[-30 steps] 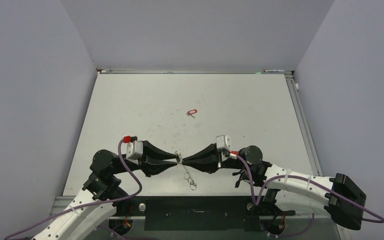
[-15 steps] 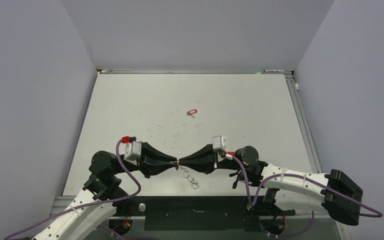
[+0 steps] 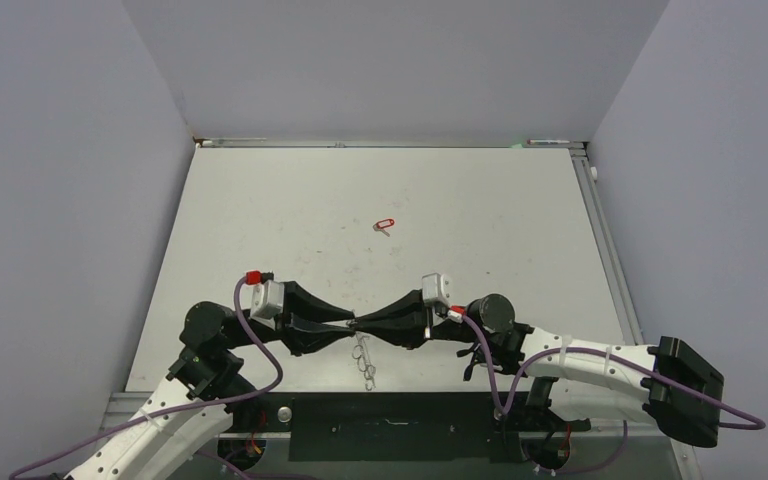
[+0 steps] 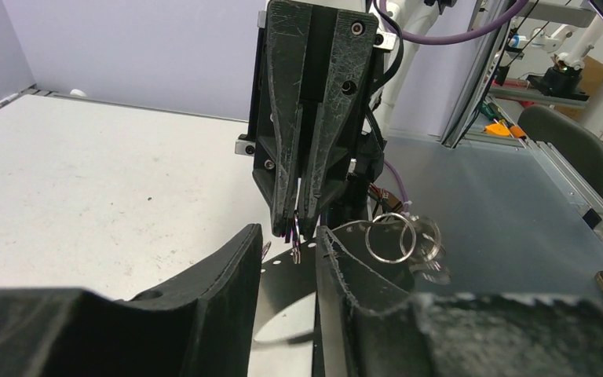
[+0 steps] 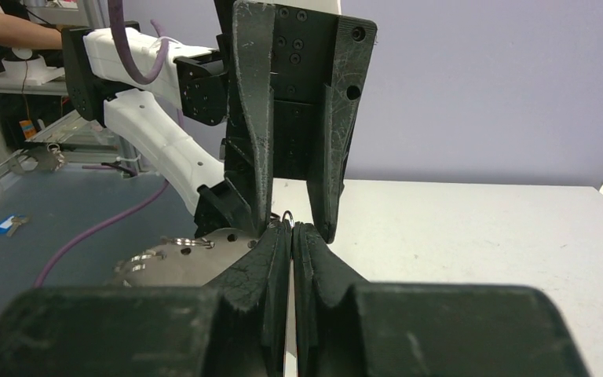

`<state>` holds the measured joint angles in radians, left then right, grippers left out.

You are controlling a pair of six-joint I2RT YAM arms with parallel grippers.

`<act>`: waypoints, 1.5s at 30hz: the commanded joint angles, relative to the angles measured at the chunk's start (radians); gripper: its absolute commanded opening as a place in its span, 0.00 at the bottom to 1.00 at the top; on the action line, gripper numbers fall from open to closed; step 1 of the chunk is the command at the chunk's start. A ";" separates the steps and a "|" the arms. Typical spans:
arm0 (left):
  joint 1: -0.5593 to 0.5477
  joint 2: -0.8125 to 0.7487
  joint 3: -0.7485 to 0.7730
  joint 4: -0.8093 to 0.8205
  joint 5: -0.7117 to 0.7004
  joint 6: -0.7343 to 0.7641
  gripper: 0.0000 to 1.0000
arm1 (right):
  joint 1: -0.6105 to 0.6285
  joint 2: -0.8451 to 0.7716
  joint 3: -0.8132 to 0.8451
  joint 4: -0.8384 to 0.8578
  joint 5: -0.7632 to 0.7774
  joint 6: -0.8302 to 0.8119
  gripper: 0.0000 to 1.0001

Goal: Put the keys on the keyring

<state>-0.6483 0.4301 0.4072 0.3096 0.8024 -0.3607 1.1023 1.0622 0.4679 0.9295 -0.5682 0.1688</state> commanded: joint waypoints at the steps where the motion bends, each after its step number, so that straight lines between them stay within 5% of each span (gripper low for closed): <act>1: -0.004 0.012 0.005 0.011 -0.014 -0.009 0.26 | 0.018 -0.015 0.053 0.100 0.008 -0.009 0.05; 18: -0.002 0.026 0.016 -0.013 -0.035 -0.016 0.17 | 0.044 -0.007 0.061 0.173 -0.003 0.015 0.05; 22: 0.001 0.029 0.020 -0.018 -0.040 -0.014 0.00 | 0.052 0.009 0.060 0.203 0.000 0.024 0.05; 32: 0.019 -0.015 0.050 -0.117 -0.095 0.047 0.00 | 0.056 0.029 0.064 0.277 -0.037 0.063 0.05; 33: 0.023 -0.020 0.050 -0.116 -0.097 0.051 0.06 | 0.057 0.027 0.065 0.266 -0.040 0.060 0.05; 36: 0.028 -0.032 0.046 -0.108 -0.101 0.041 0.45 | 0.057 0.014 0.068 0.231 -0.032 0.041 0.05; 37: 0.030 -0.036 0.042 -0.098 -0.100 0.031 0.49 | 0.057 0.010 0.068 0.224 -0.028 0.036 0.05; 45: 0.038 -0.025 0.033 -0.056 -0.076 -0.003 0.38 | 0.060 0.023 0.078 0.227 -0.034 0.037 0.05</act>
<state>-0.6239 0.3965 0.4381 0.2356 0.7479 -0.3580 1.1412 1.0939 0.4873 1.0466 -0.5472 0.1963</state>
